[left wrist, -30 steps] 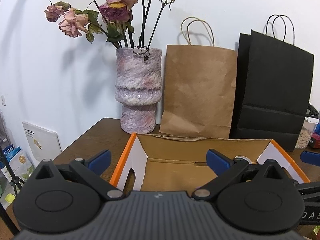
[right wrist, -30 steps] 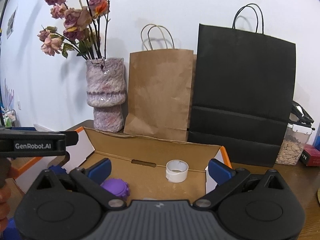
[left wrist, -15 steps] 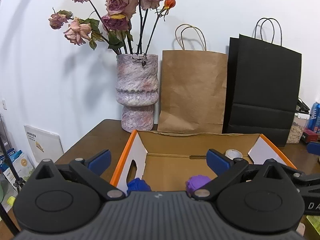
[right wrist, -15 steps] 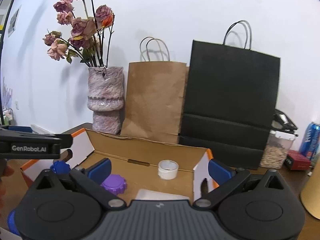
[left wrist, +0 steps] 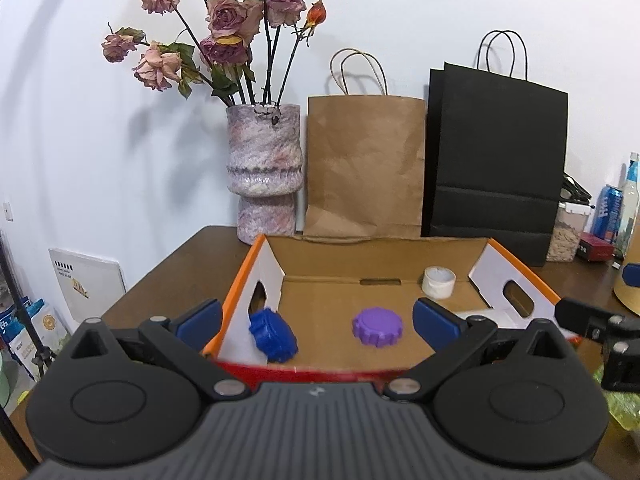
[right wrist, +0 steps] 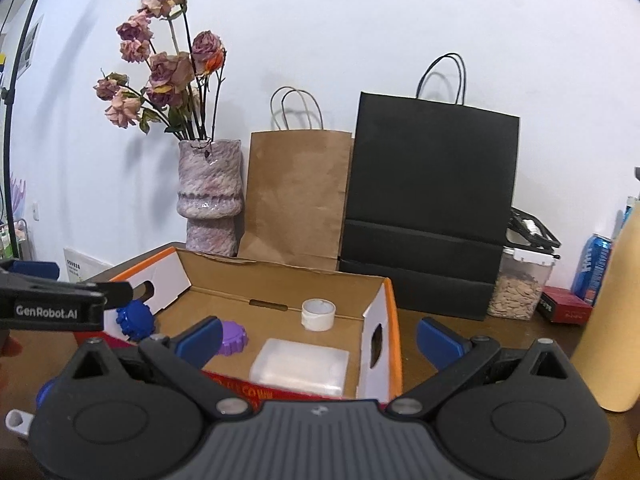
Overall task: Organize rigid objects
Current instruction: 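Move the right tool to the green spray bottle while the left tool approaches the red lint brush, then close the right gripper on the green spray bottle while the left tool lines up on the lint brush handle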
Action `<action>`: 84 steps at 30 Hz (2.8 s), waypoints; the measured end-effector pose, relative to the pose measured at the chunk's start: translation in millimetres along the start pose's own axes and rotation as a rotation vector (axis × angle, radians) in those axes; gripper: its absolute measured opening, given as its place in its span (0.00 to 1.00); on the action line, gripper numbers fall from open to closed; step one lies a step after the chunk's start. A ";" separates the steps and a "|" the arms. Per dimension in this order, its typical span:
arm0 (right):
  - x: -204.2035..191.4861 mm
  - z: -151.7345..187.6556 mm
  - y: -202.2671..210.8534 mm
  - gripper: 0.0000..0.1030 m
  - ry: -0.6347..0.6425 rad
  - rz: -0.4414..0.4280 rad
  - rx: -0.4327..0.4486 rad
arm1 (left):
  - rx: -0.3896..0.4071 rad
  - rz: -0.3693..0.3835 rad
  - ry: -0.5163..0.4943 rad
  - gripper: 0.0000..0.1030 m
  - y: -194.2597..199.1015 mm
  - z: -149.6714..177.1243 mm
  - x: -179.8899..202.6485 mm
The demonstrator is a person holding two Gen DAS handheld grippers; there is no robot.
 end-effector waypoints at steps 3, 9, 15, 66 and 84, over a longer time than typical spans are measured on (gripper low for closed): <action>4.5 3.3 12.4 1.00 0.002 0.004 0.005 | -0.011 0.004 0.008 1.00 9.4 7.8 1.3; 15.3 14.0 37.1 1.00 0.011 0.013 0.009 | -0.030 0.004 0.015 1.00 26.8 23.8 6.5; 31.6 30.4 62.2 1.00 0.014 0.025 0.001 | -0.044 0.004 0.009 1.00 43.8 41.5 14.8; 98.4 128.1 20.4 0.30 -0.094 -0.004 -0.276 | -0.160 -0.010 -0.022 1.00 42.4 89.7 34.8; 68.8 115.7 63.2 0.30 -0.071 0.005 -0.157 | -0.229 -0.067 0.019 0.98 31.3 97.4 -26.5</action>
Point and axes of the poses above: each gripper's, at about its wrist camera, not at the fingertips, and y roughly against the way its jaws point, x to its right, z to its underside, the point moved 10 cm from there along -y, roughly the way its jaws point, and after that the axes turned 2 degrees about z, right-handed, at the moved point
